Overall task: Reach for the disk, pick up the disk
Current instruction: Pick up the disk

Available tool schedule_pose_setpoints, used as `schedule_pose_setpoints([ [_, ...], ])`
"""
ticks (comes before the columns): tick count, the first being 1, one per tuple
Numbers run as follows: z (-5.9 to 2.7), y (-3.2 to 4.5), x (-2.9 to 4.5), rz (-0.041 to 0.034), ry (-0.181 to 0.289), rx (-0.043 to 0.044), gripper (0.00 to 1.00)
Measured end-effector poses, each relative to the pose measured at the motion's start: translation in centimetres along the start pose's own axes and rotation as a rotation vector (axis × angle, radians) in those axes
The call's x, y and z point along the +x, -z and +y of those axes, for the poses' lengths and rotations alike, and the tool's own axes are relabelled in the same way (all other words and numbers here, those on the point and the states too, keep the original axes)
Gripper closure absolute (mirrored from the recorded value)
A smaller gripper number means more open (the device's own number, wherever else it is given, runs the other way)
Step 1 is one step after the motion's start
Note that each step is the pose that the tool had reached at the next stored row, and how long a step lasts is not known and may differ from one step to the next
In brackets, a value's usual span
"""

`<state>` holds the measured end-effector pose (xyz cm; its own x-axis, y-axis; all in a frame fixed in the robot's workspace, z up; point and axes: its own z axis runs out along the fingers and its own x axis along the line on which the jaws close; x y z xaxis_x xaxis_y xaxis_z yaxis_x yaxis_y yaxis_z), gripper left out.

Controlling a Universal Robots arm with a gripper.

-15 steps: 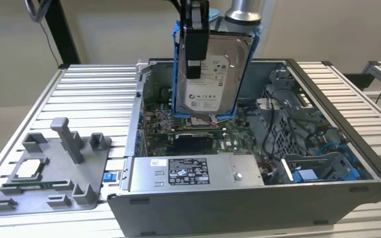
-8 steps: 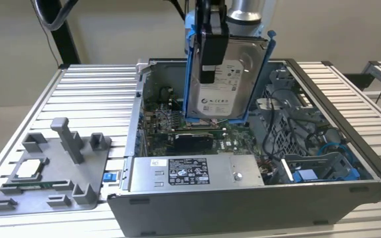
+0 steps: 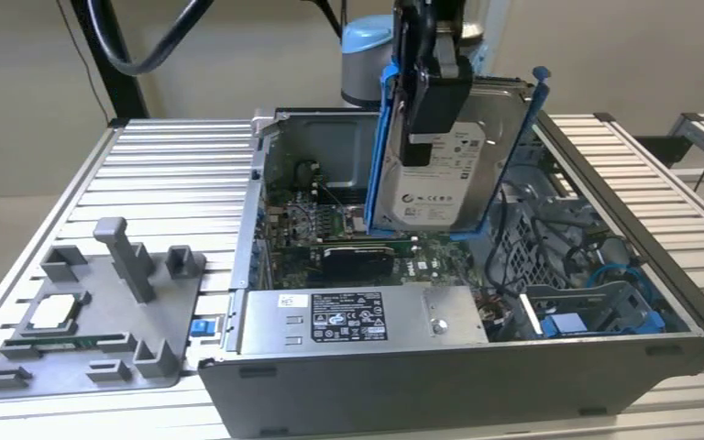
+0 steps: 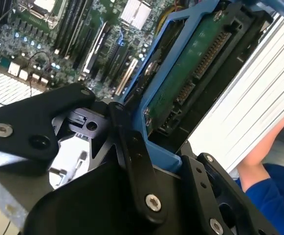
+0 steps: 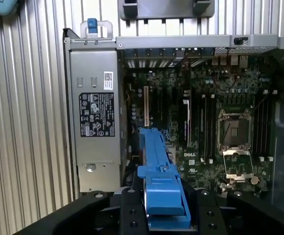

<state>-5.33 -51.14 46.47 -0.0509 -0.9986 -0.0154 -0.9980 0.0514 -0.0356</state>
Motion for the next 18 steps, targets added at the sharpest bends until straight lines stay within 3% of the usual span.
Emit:
schedule_pose_setpoints([
  [6,-1.49,-0.11,1.04,0.0000,0.000,0.0000,1.00],
  [13,-2.22,-0.21,2.75,0.0000,0.000,0.0000,1.00],
  [18,-2.25,-0.21,2.83,0.0000,0.000,0.0000,1.00],
])
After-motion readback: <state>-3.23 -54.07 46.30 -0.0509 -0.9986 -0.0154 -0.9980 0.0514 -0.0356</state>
